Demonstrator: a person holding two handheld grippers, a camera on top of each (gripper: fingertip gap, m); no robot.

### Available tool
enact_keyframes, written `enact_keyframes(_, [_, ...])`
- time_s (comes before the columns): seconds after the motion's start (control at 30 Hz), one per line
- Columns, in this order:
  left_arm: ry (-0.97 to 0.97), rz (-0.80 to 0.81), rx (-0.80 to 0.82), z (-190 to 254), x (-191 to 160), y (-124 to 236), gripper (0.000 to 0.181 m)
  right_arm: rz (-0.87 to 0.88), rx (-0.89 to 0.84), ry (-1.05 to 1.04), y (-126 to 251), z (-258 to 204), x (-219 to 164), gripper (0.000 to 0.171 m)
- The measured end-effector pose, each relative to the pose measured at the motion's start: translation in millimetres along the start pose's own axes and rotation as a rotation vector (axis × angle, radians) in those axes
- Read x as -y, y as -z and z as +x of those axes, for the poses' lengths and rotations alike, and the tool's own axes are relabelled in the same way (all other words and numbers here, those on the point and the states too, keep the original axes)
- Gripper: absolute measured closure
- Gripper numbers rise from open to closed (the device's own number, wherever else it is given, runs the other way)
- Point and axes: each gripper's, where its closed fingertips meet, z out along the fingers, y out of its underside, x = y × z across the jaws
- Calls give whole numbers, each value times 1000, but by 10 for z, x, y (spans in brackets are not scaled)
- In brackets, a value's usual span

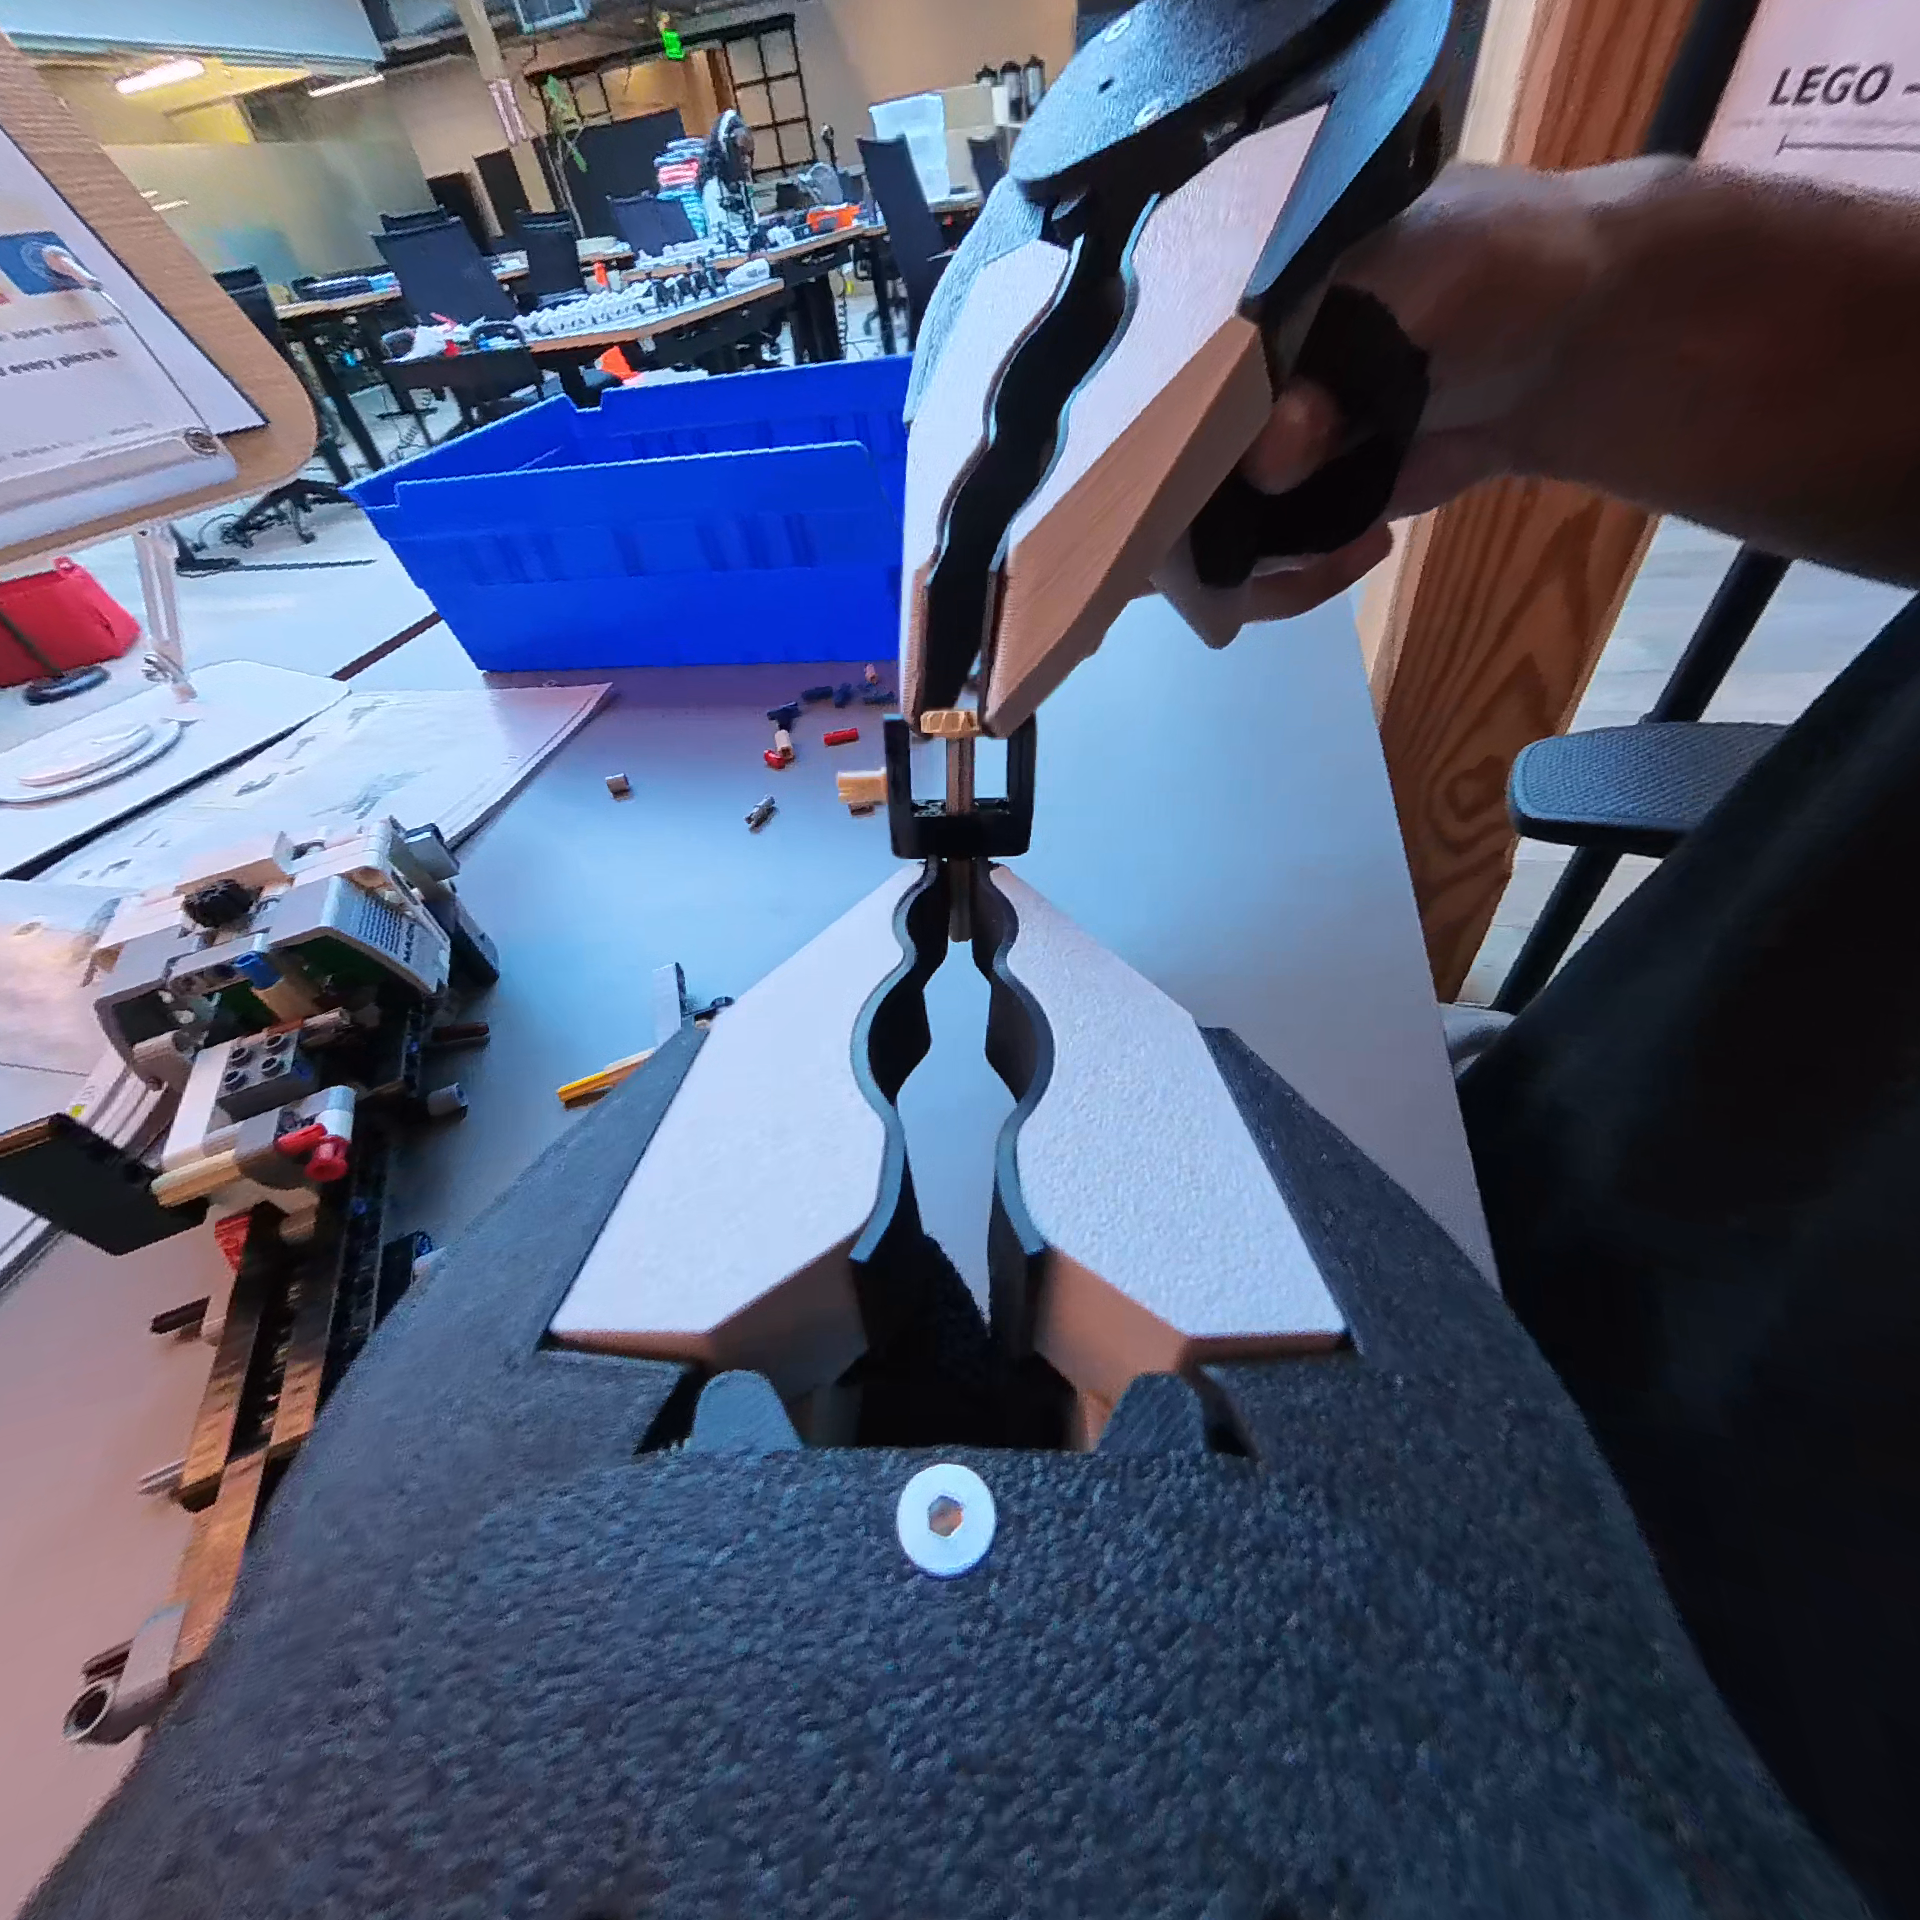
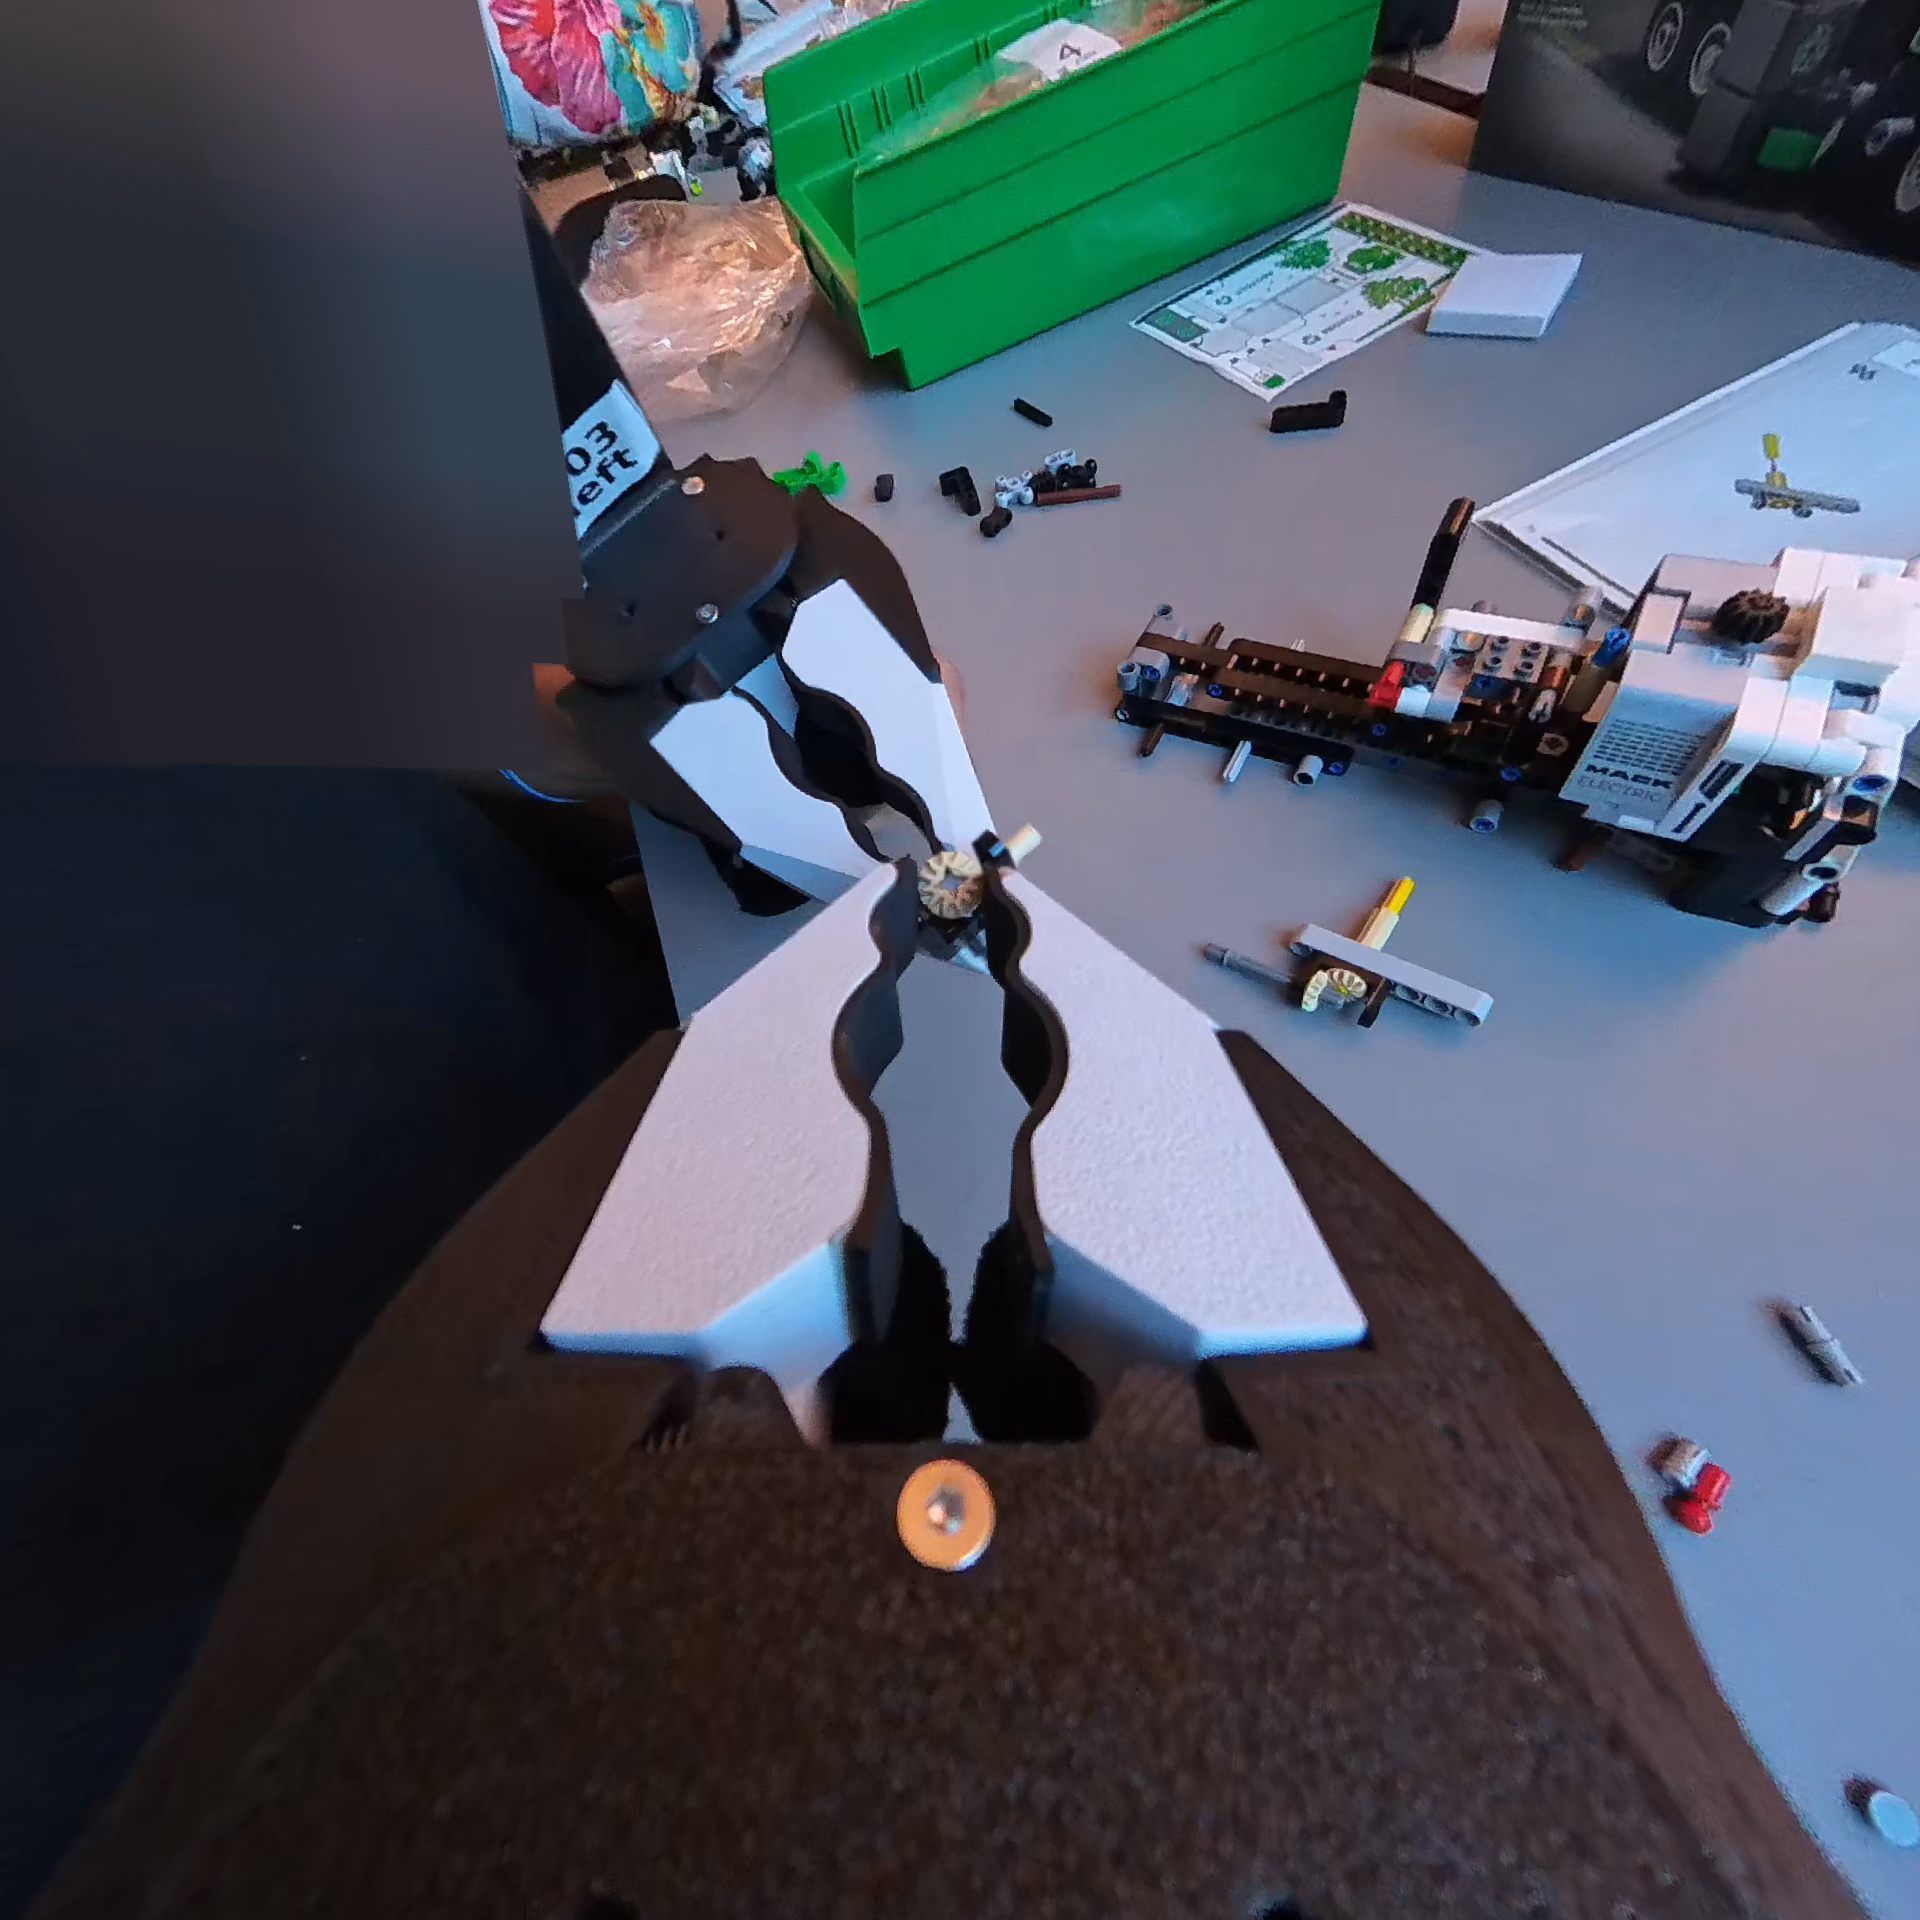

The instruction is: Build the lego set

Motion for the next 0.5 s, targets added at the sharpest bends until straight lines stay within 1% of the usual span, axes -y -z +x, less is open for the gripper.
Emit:
enact_keyframes(0.17, [-12,-33,46,-20,-52,-34,180,-32,-30,-43,-12,43,-49,159])
enact_keyframes(0.37, [-100,-112,129,-45,-153,-90,180,-125,-80,-67,-43,97,-171,159])
enact_keyframes(0.5, [-151,-181,173,-80,-236,-122,180,-233,-208,49,-59,168,-253,160])
